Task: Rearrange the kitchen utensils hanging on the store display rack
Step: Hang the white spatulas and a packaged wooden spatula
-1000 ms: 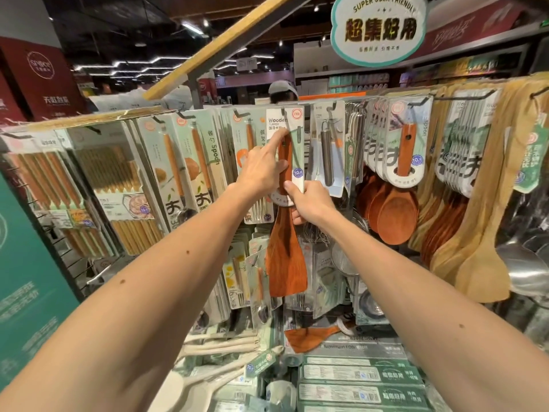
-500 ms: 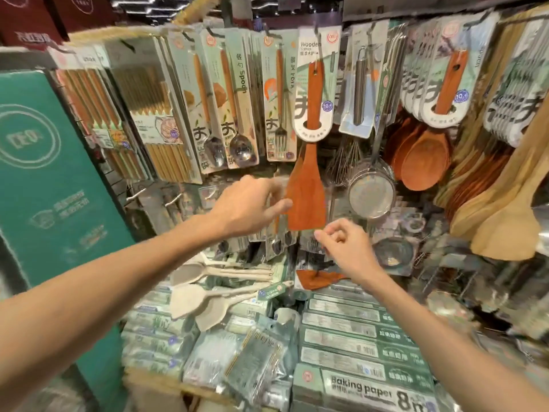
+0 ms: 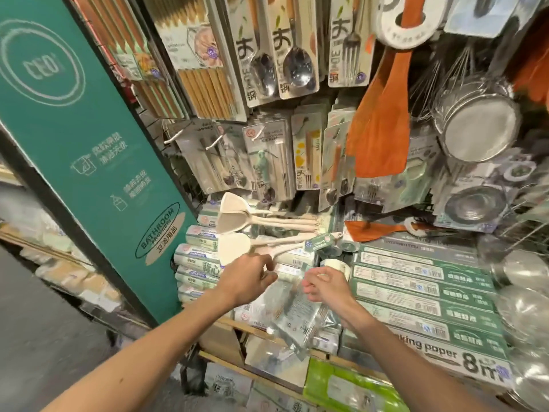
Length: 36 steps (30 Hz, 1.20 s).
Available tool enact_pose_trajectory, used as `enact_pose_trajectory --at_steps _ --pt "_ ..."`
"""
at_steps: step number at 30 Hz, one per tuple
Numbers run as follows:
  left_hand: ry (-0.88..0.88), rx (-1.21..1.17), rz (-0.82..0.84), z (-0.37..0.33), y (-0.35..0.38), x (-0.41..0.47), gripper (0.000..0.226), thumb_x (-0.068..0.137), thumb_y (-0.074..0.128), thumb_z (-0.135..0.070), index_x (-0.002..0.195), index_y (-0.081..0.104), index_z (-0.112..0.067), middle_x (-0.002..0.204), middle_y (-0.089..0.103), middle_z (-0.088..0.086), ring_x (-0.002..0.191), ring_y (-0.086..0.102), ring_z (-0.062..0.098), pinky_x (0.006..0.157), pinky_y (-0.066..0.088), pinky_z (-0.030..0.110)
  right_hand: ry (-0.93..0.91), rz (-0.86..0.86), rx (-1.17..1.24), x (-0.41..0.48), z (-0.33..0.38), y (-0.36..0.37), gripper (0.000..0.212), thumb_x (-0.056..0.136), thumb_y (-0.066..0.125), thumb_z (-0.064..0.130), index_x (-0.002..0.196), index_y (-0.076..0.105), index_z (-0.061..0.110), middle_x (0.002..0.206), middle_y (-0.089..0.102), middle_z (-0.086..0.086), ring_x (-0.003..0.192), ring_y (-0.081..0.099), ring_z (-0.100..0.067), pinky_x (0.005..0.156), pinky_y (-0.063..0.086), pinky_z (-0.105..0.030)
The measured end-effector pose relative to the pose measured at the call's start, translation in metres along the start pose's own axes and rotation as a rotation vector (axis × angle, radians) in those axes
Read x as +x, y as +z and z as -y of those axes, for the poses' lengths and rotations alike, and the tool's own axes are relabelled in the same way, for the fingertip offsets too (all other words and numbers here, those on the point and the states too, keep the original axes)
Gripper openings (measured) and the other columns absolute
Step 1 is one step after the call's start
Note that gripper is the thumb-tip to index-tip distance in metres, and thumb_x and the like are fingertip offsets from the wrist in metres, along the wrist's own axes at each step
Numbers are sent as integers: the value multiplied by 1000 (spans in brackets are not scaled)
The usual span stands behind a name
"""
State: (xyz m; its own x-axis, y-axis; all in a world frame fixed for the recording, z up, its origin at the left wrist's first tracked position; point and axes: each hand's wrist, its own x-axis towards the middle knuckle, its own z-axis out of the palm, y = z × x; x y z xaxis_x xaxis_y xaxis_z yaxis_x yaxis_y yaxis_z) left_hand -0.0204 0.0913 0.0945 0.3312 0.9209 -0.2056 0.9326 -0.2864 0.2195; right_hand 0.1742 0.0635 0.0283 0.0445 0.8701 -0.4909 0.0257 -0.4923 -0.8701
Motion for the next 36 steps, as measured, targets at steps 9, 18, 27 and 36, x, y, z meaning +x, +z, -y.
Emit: enact_pose_trajectory --at_steps 9,18,27,36 --pt "66 26 -41 79 11 121 30 98 56 -26 126 57 -14 125 54 9 112 57 30 88 48 41 236 -111 140 95 20 92 29 91 67 42 95 69 13 102 72 -15 95 71 -33 93 56 -47" --pt "356 583 -37 113 29 201 35 98 54 -15 133 55 -16 130 58 9 124 49 28 103 36 42 381 -262 324 160 21 130 57 96 58 46 139 49 11 117 63 -12 78 58 -15 45 46 -20" --pt "464 741 -86 116 46 217 39 94 60 -7 132 54 -9 123 64 12 117 58 28 99 44 40 417 -416 402 232 -25 148 96 62 71 53 138 37 5 117 63 -14 95 65 -27 76 58 -36" --pt "527 718 30 116 36 209 28 98 54 -2 125 59 -4 119 65 16 113 61 30 97 53 41 405 -465 411 173 7 139 17 97 58 20 97 59 3 67 62 -7 54 58 -20 39 42 -20"
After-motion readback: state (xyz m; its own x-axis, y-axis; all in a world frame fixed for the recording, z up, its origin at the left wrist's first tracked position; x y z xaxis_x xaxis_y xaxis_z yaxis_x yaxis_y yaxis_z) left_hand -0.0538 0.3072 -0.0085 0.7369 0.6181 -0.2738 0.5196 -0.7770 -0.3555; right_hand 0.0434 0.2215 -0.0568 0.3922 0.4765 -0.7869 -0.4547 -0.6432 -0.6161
